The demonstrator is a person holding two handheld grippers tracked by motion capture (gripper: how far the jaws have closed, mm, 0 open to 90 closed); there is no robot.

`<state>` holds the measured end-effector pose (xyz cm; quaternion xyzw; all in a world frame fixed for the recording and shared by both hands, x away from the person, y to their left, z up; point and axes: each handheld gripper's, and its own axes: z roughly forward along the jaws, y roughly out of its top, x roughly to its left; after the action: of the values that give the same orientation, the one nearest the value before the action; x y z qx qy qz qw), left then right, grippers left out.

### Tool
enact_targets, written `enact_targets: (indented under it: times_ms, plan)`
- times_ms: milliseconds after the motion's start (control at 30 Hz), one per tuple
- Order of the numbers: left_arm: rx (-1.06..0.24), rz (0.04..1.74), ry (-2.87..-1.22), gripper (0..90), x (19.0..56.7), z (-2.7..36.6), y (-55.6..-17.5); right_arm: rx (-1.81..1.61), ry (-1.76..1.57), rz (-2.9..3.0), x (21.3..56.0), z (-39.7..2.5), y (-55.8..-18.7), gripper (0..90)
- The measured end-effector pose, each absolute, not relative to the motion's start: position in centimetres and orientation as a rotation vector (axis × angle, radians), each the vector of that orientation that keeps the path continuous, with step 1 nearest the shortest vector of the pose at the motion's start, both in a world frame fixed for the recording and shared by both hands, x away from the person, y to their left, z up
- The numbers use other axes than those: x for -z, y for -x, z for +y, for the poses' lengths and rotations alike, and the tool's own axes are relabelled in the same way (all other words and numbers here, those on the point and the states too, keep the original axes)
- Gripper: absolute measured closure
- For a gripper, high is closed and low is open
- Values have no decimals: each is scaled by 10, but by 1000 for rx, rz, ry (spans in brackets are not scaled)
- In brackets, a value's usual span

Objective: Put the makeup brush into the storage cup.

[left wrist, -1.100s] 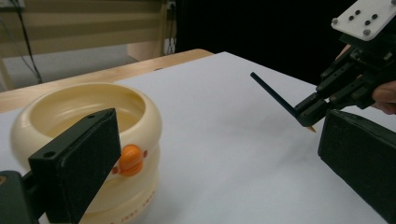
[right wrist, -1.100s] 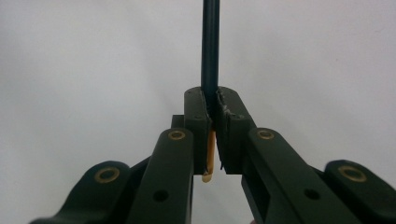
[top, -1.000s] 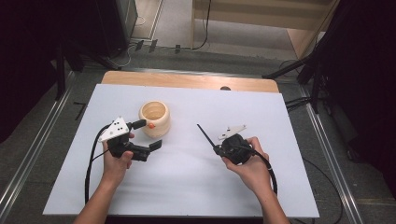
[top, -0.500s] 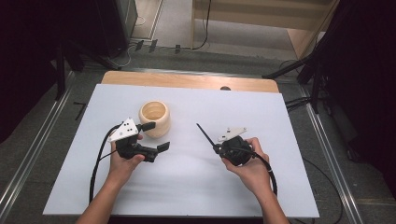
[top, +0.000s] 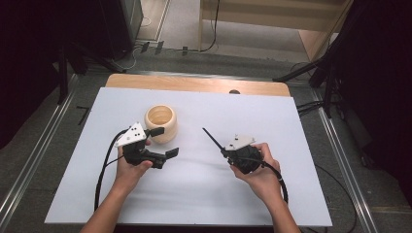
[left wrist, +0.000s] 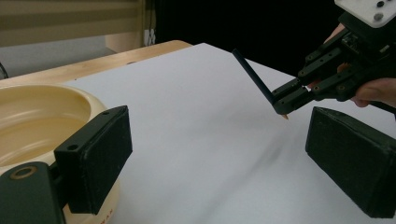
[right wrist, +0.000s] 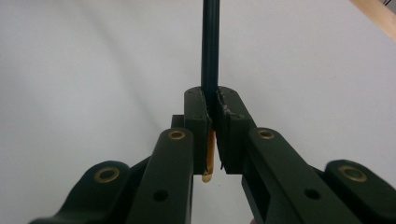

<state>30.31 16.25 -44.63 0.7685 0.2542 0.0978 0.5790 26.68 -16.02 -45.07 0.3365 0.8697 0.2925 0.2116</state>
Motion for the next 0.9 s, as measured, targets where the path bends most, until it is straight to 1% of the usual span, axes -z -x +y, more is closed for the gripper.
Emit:
enact_targets:
  times_ms: [233, 333, 700, 733, 900]
  plan:
    - [-216, 598, -1797, 78, 447, 161, -304, -783, -835, 2392, 452, -156, -264, 847]
    - [-221, 603, -1797, 104, 447, 160, -304, -771, -798, 2383, 453, -154, -263, 846]
    - [-206, 598, -1809, 156, 447, 152, -304, -744, -724, 2341, 453, -152, -261, 847]
    - [-208, 599, -1813, 185, 447, 151, -303, -741, -703, 2338, 453, -151, -260, 847]
    - [-205, 608, -1818, 251, 448, 146, -303, -732, -657, 2327, 453, -149, -259, 847]
